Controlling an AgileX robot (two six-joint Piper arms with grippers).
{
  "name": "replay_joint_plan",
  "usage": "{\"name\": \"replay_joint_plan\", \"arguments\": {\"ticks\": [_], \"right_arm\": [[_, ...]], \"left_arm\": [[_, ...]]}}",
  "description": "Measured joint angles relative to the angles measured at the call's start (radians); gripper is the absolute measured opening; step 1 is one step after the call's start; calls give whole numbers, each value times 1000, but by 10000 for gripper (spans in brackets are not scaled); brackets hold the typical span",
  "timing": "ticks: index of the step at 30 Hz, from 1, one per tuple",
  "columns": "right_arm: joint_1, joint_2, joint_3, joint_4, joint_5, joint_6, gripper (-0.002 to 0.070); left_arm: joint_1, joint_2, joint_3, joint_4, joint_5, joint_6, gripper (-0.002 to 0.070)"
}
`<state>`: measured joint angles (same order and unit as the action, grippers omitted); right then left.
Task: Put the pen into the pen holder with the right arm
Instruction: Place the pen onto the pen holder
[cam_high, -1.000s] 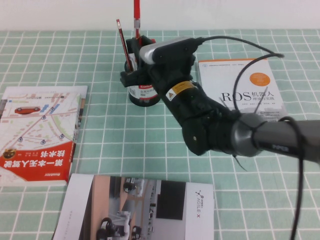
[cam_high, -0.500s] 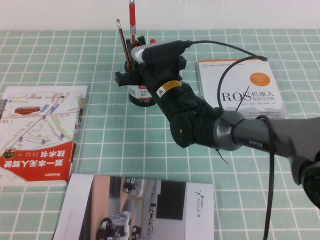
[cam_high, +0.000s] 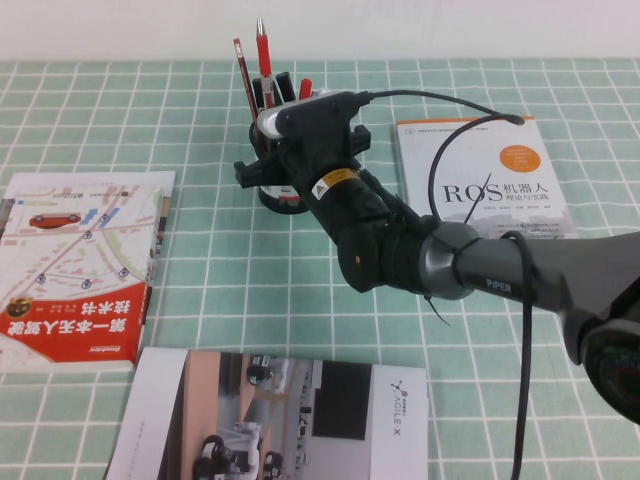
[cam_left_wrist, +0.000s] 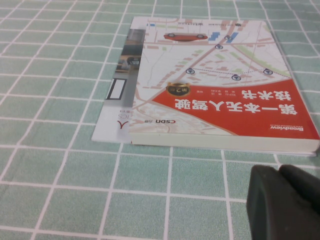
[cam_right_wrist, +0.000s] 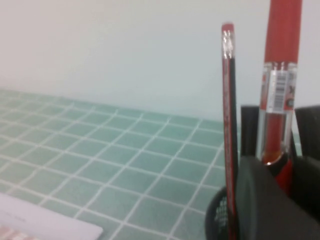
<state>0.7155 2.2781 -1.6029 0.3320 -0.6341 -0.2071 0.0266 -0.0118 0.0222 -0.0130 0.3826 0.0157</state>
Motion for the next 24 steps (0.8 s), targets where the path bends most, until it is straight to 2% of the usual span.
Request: {"name": "replay_joint_plan", "arguments": {"ticks": [15, 18, 24], "right_arm": [[-2, 0, 0, 48, 68, -46, 97], [-2, 0, 0, 53, 72, -47, 137], [-2, -2, -8, 56, 108, -48, 305]], "left_arm": [[0, 0, 0, 0, 0, 0, -4], [0, 0, 0, 0, 0, 0, -4], [0, 0, 0, 0, 0, 0, -4]]}}
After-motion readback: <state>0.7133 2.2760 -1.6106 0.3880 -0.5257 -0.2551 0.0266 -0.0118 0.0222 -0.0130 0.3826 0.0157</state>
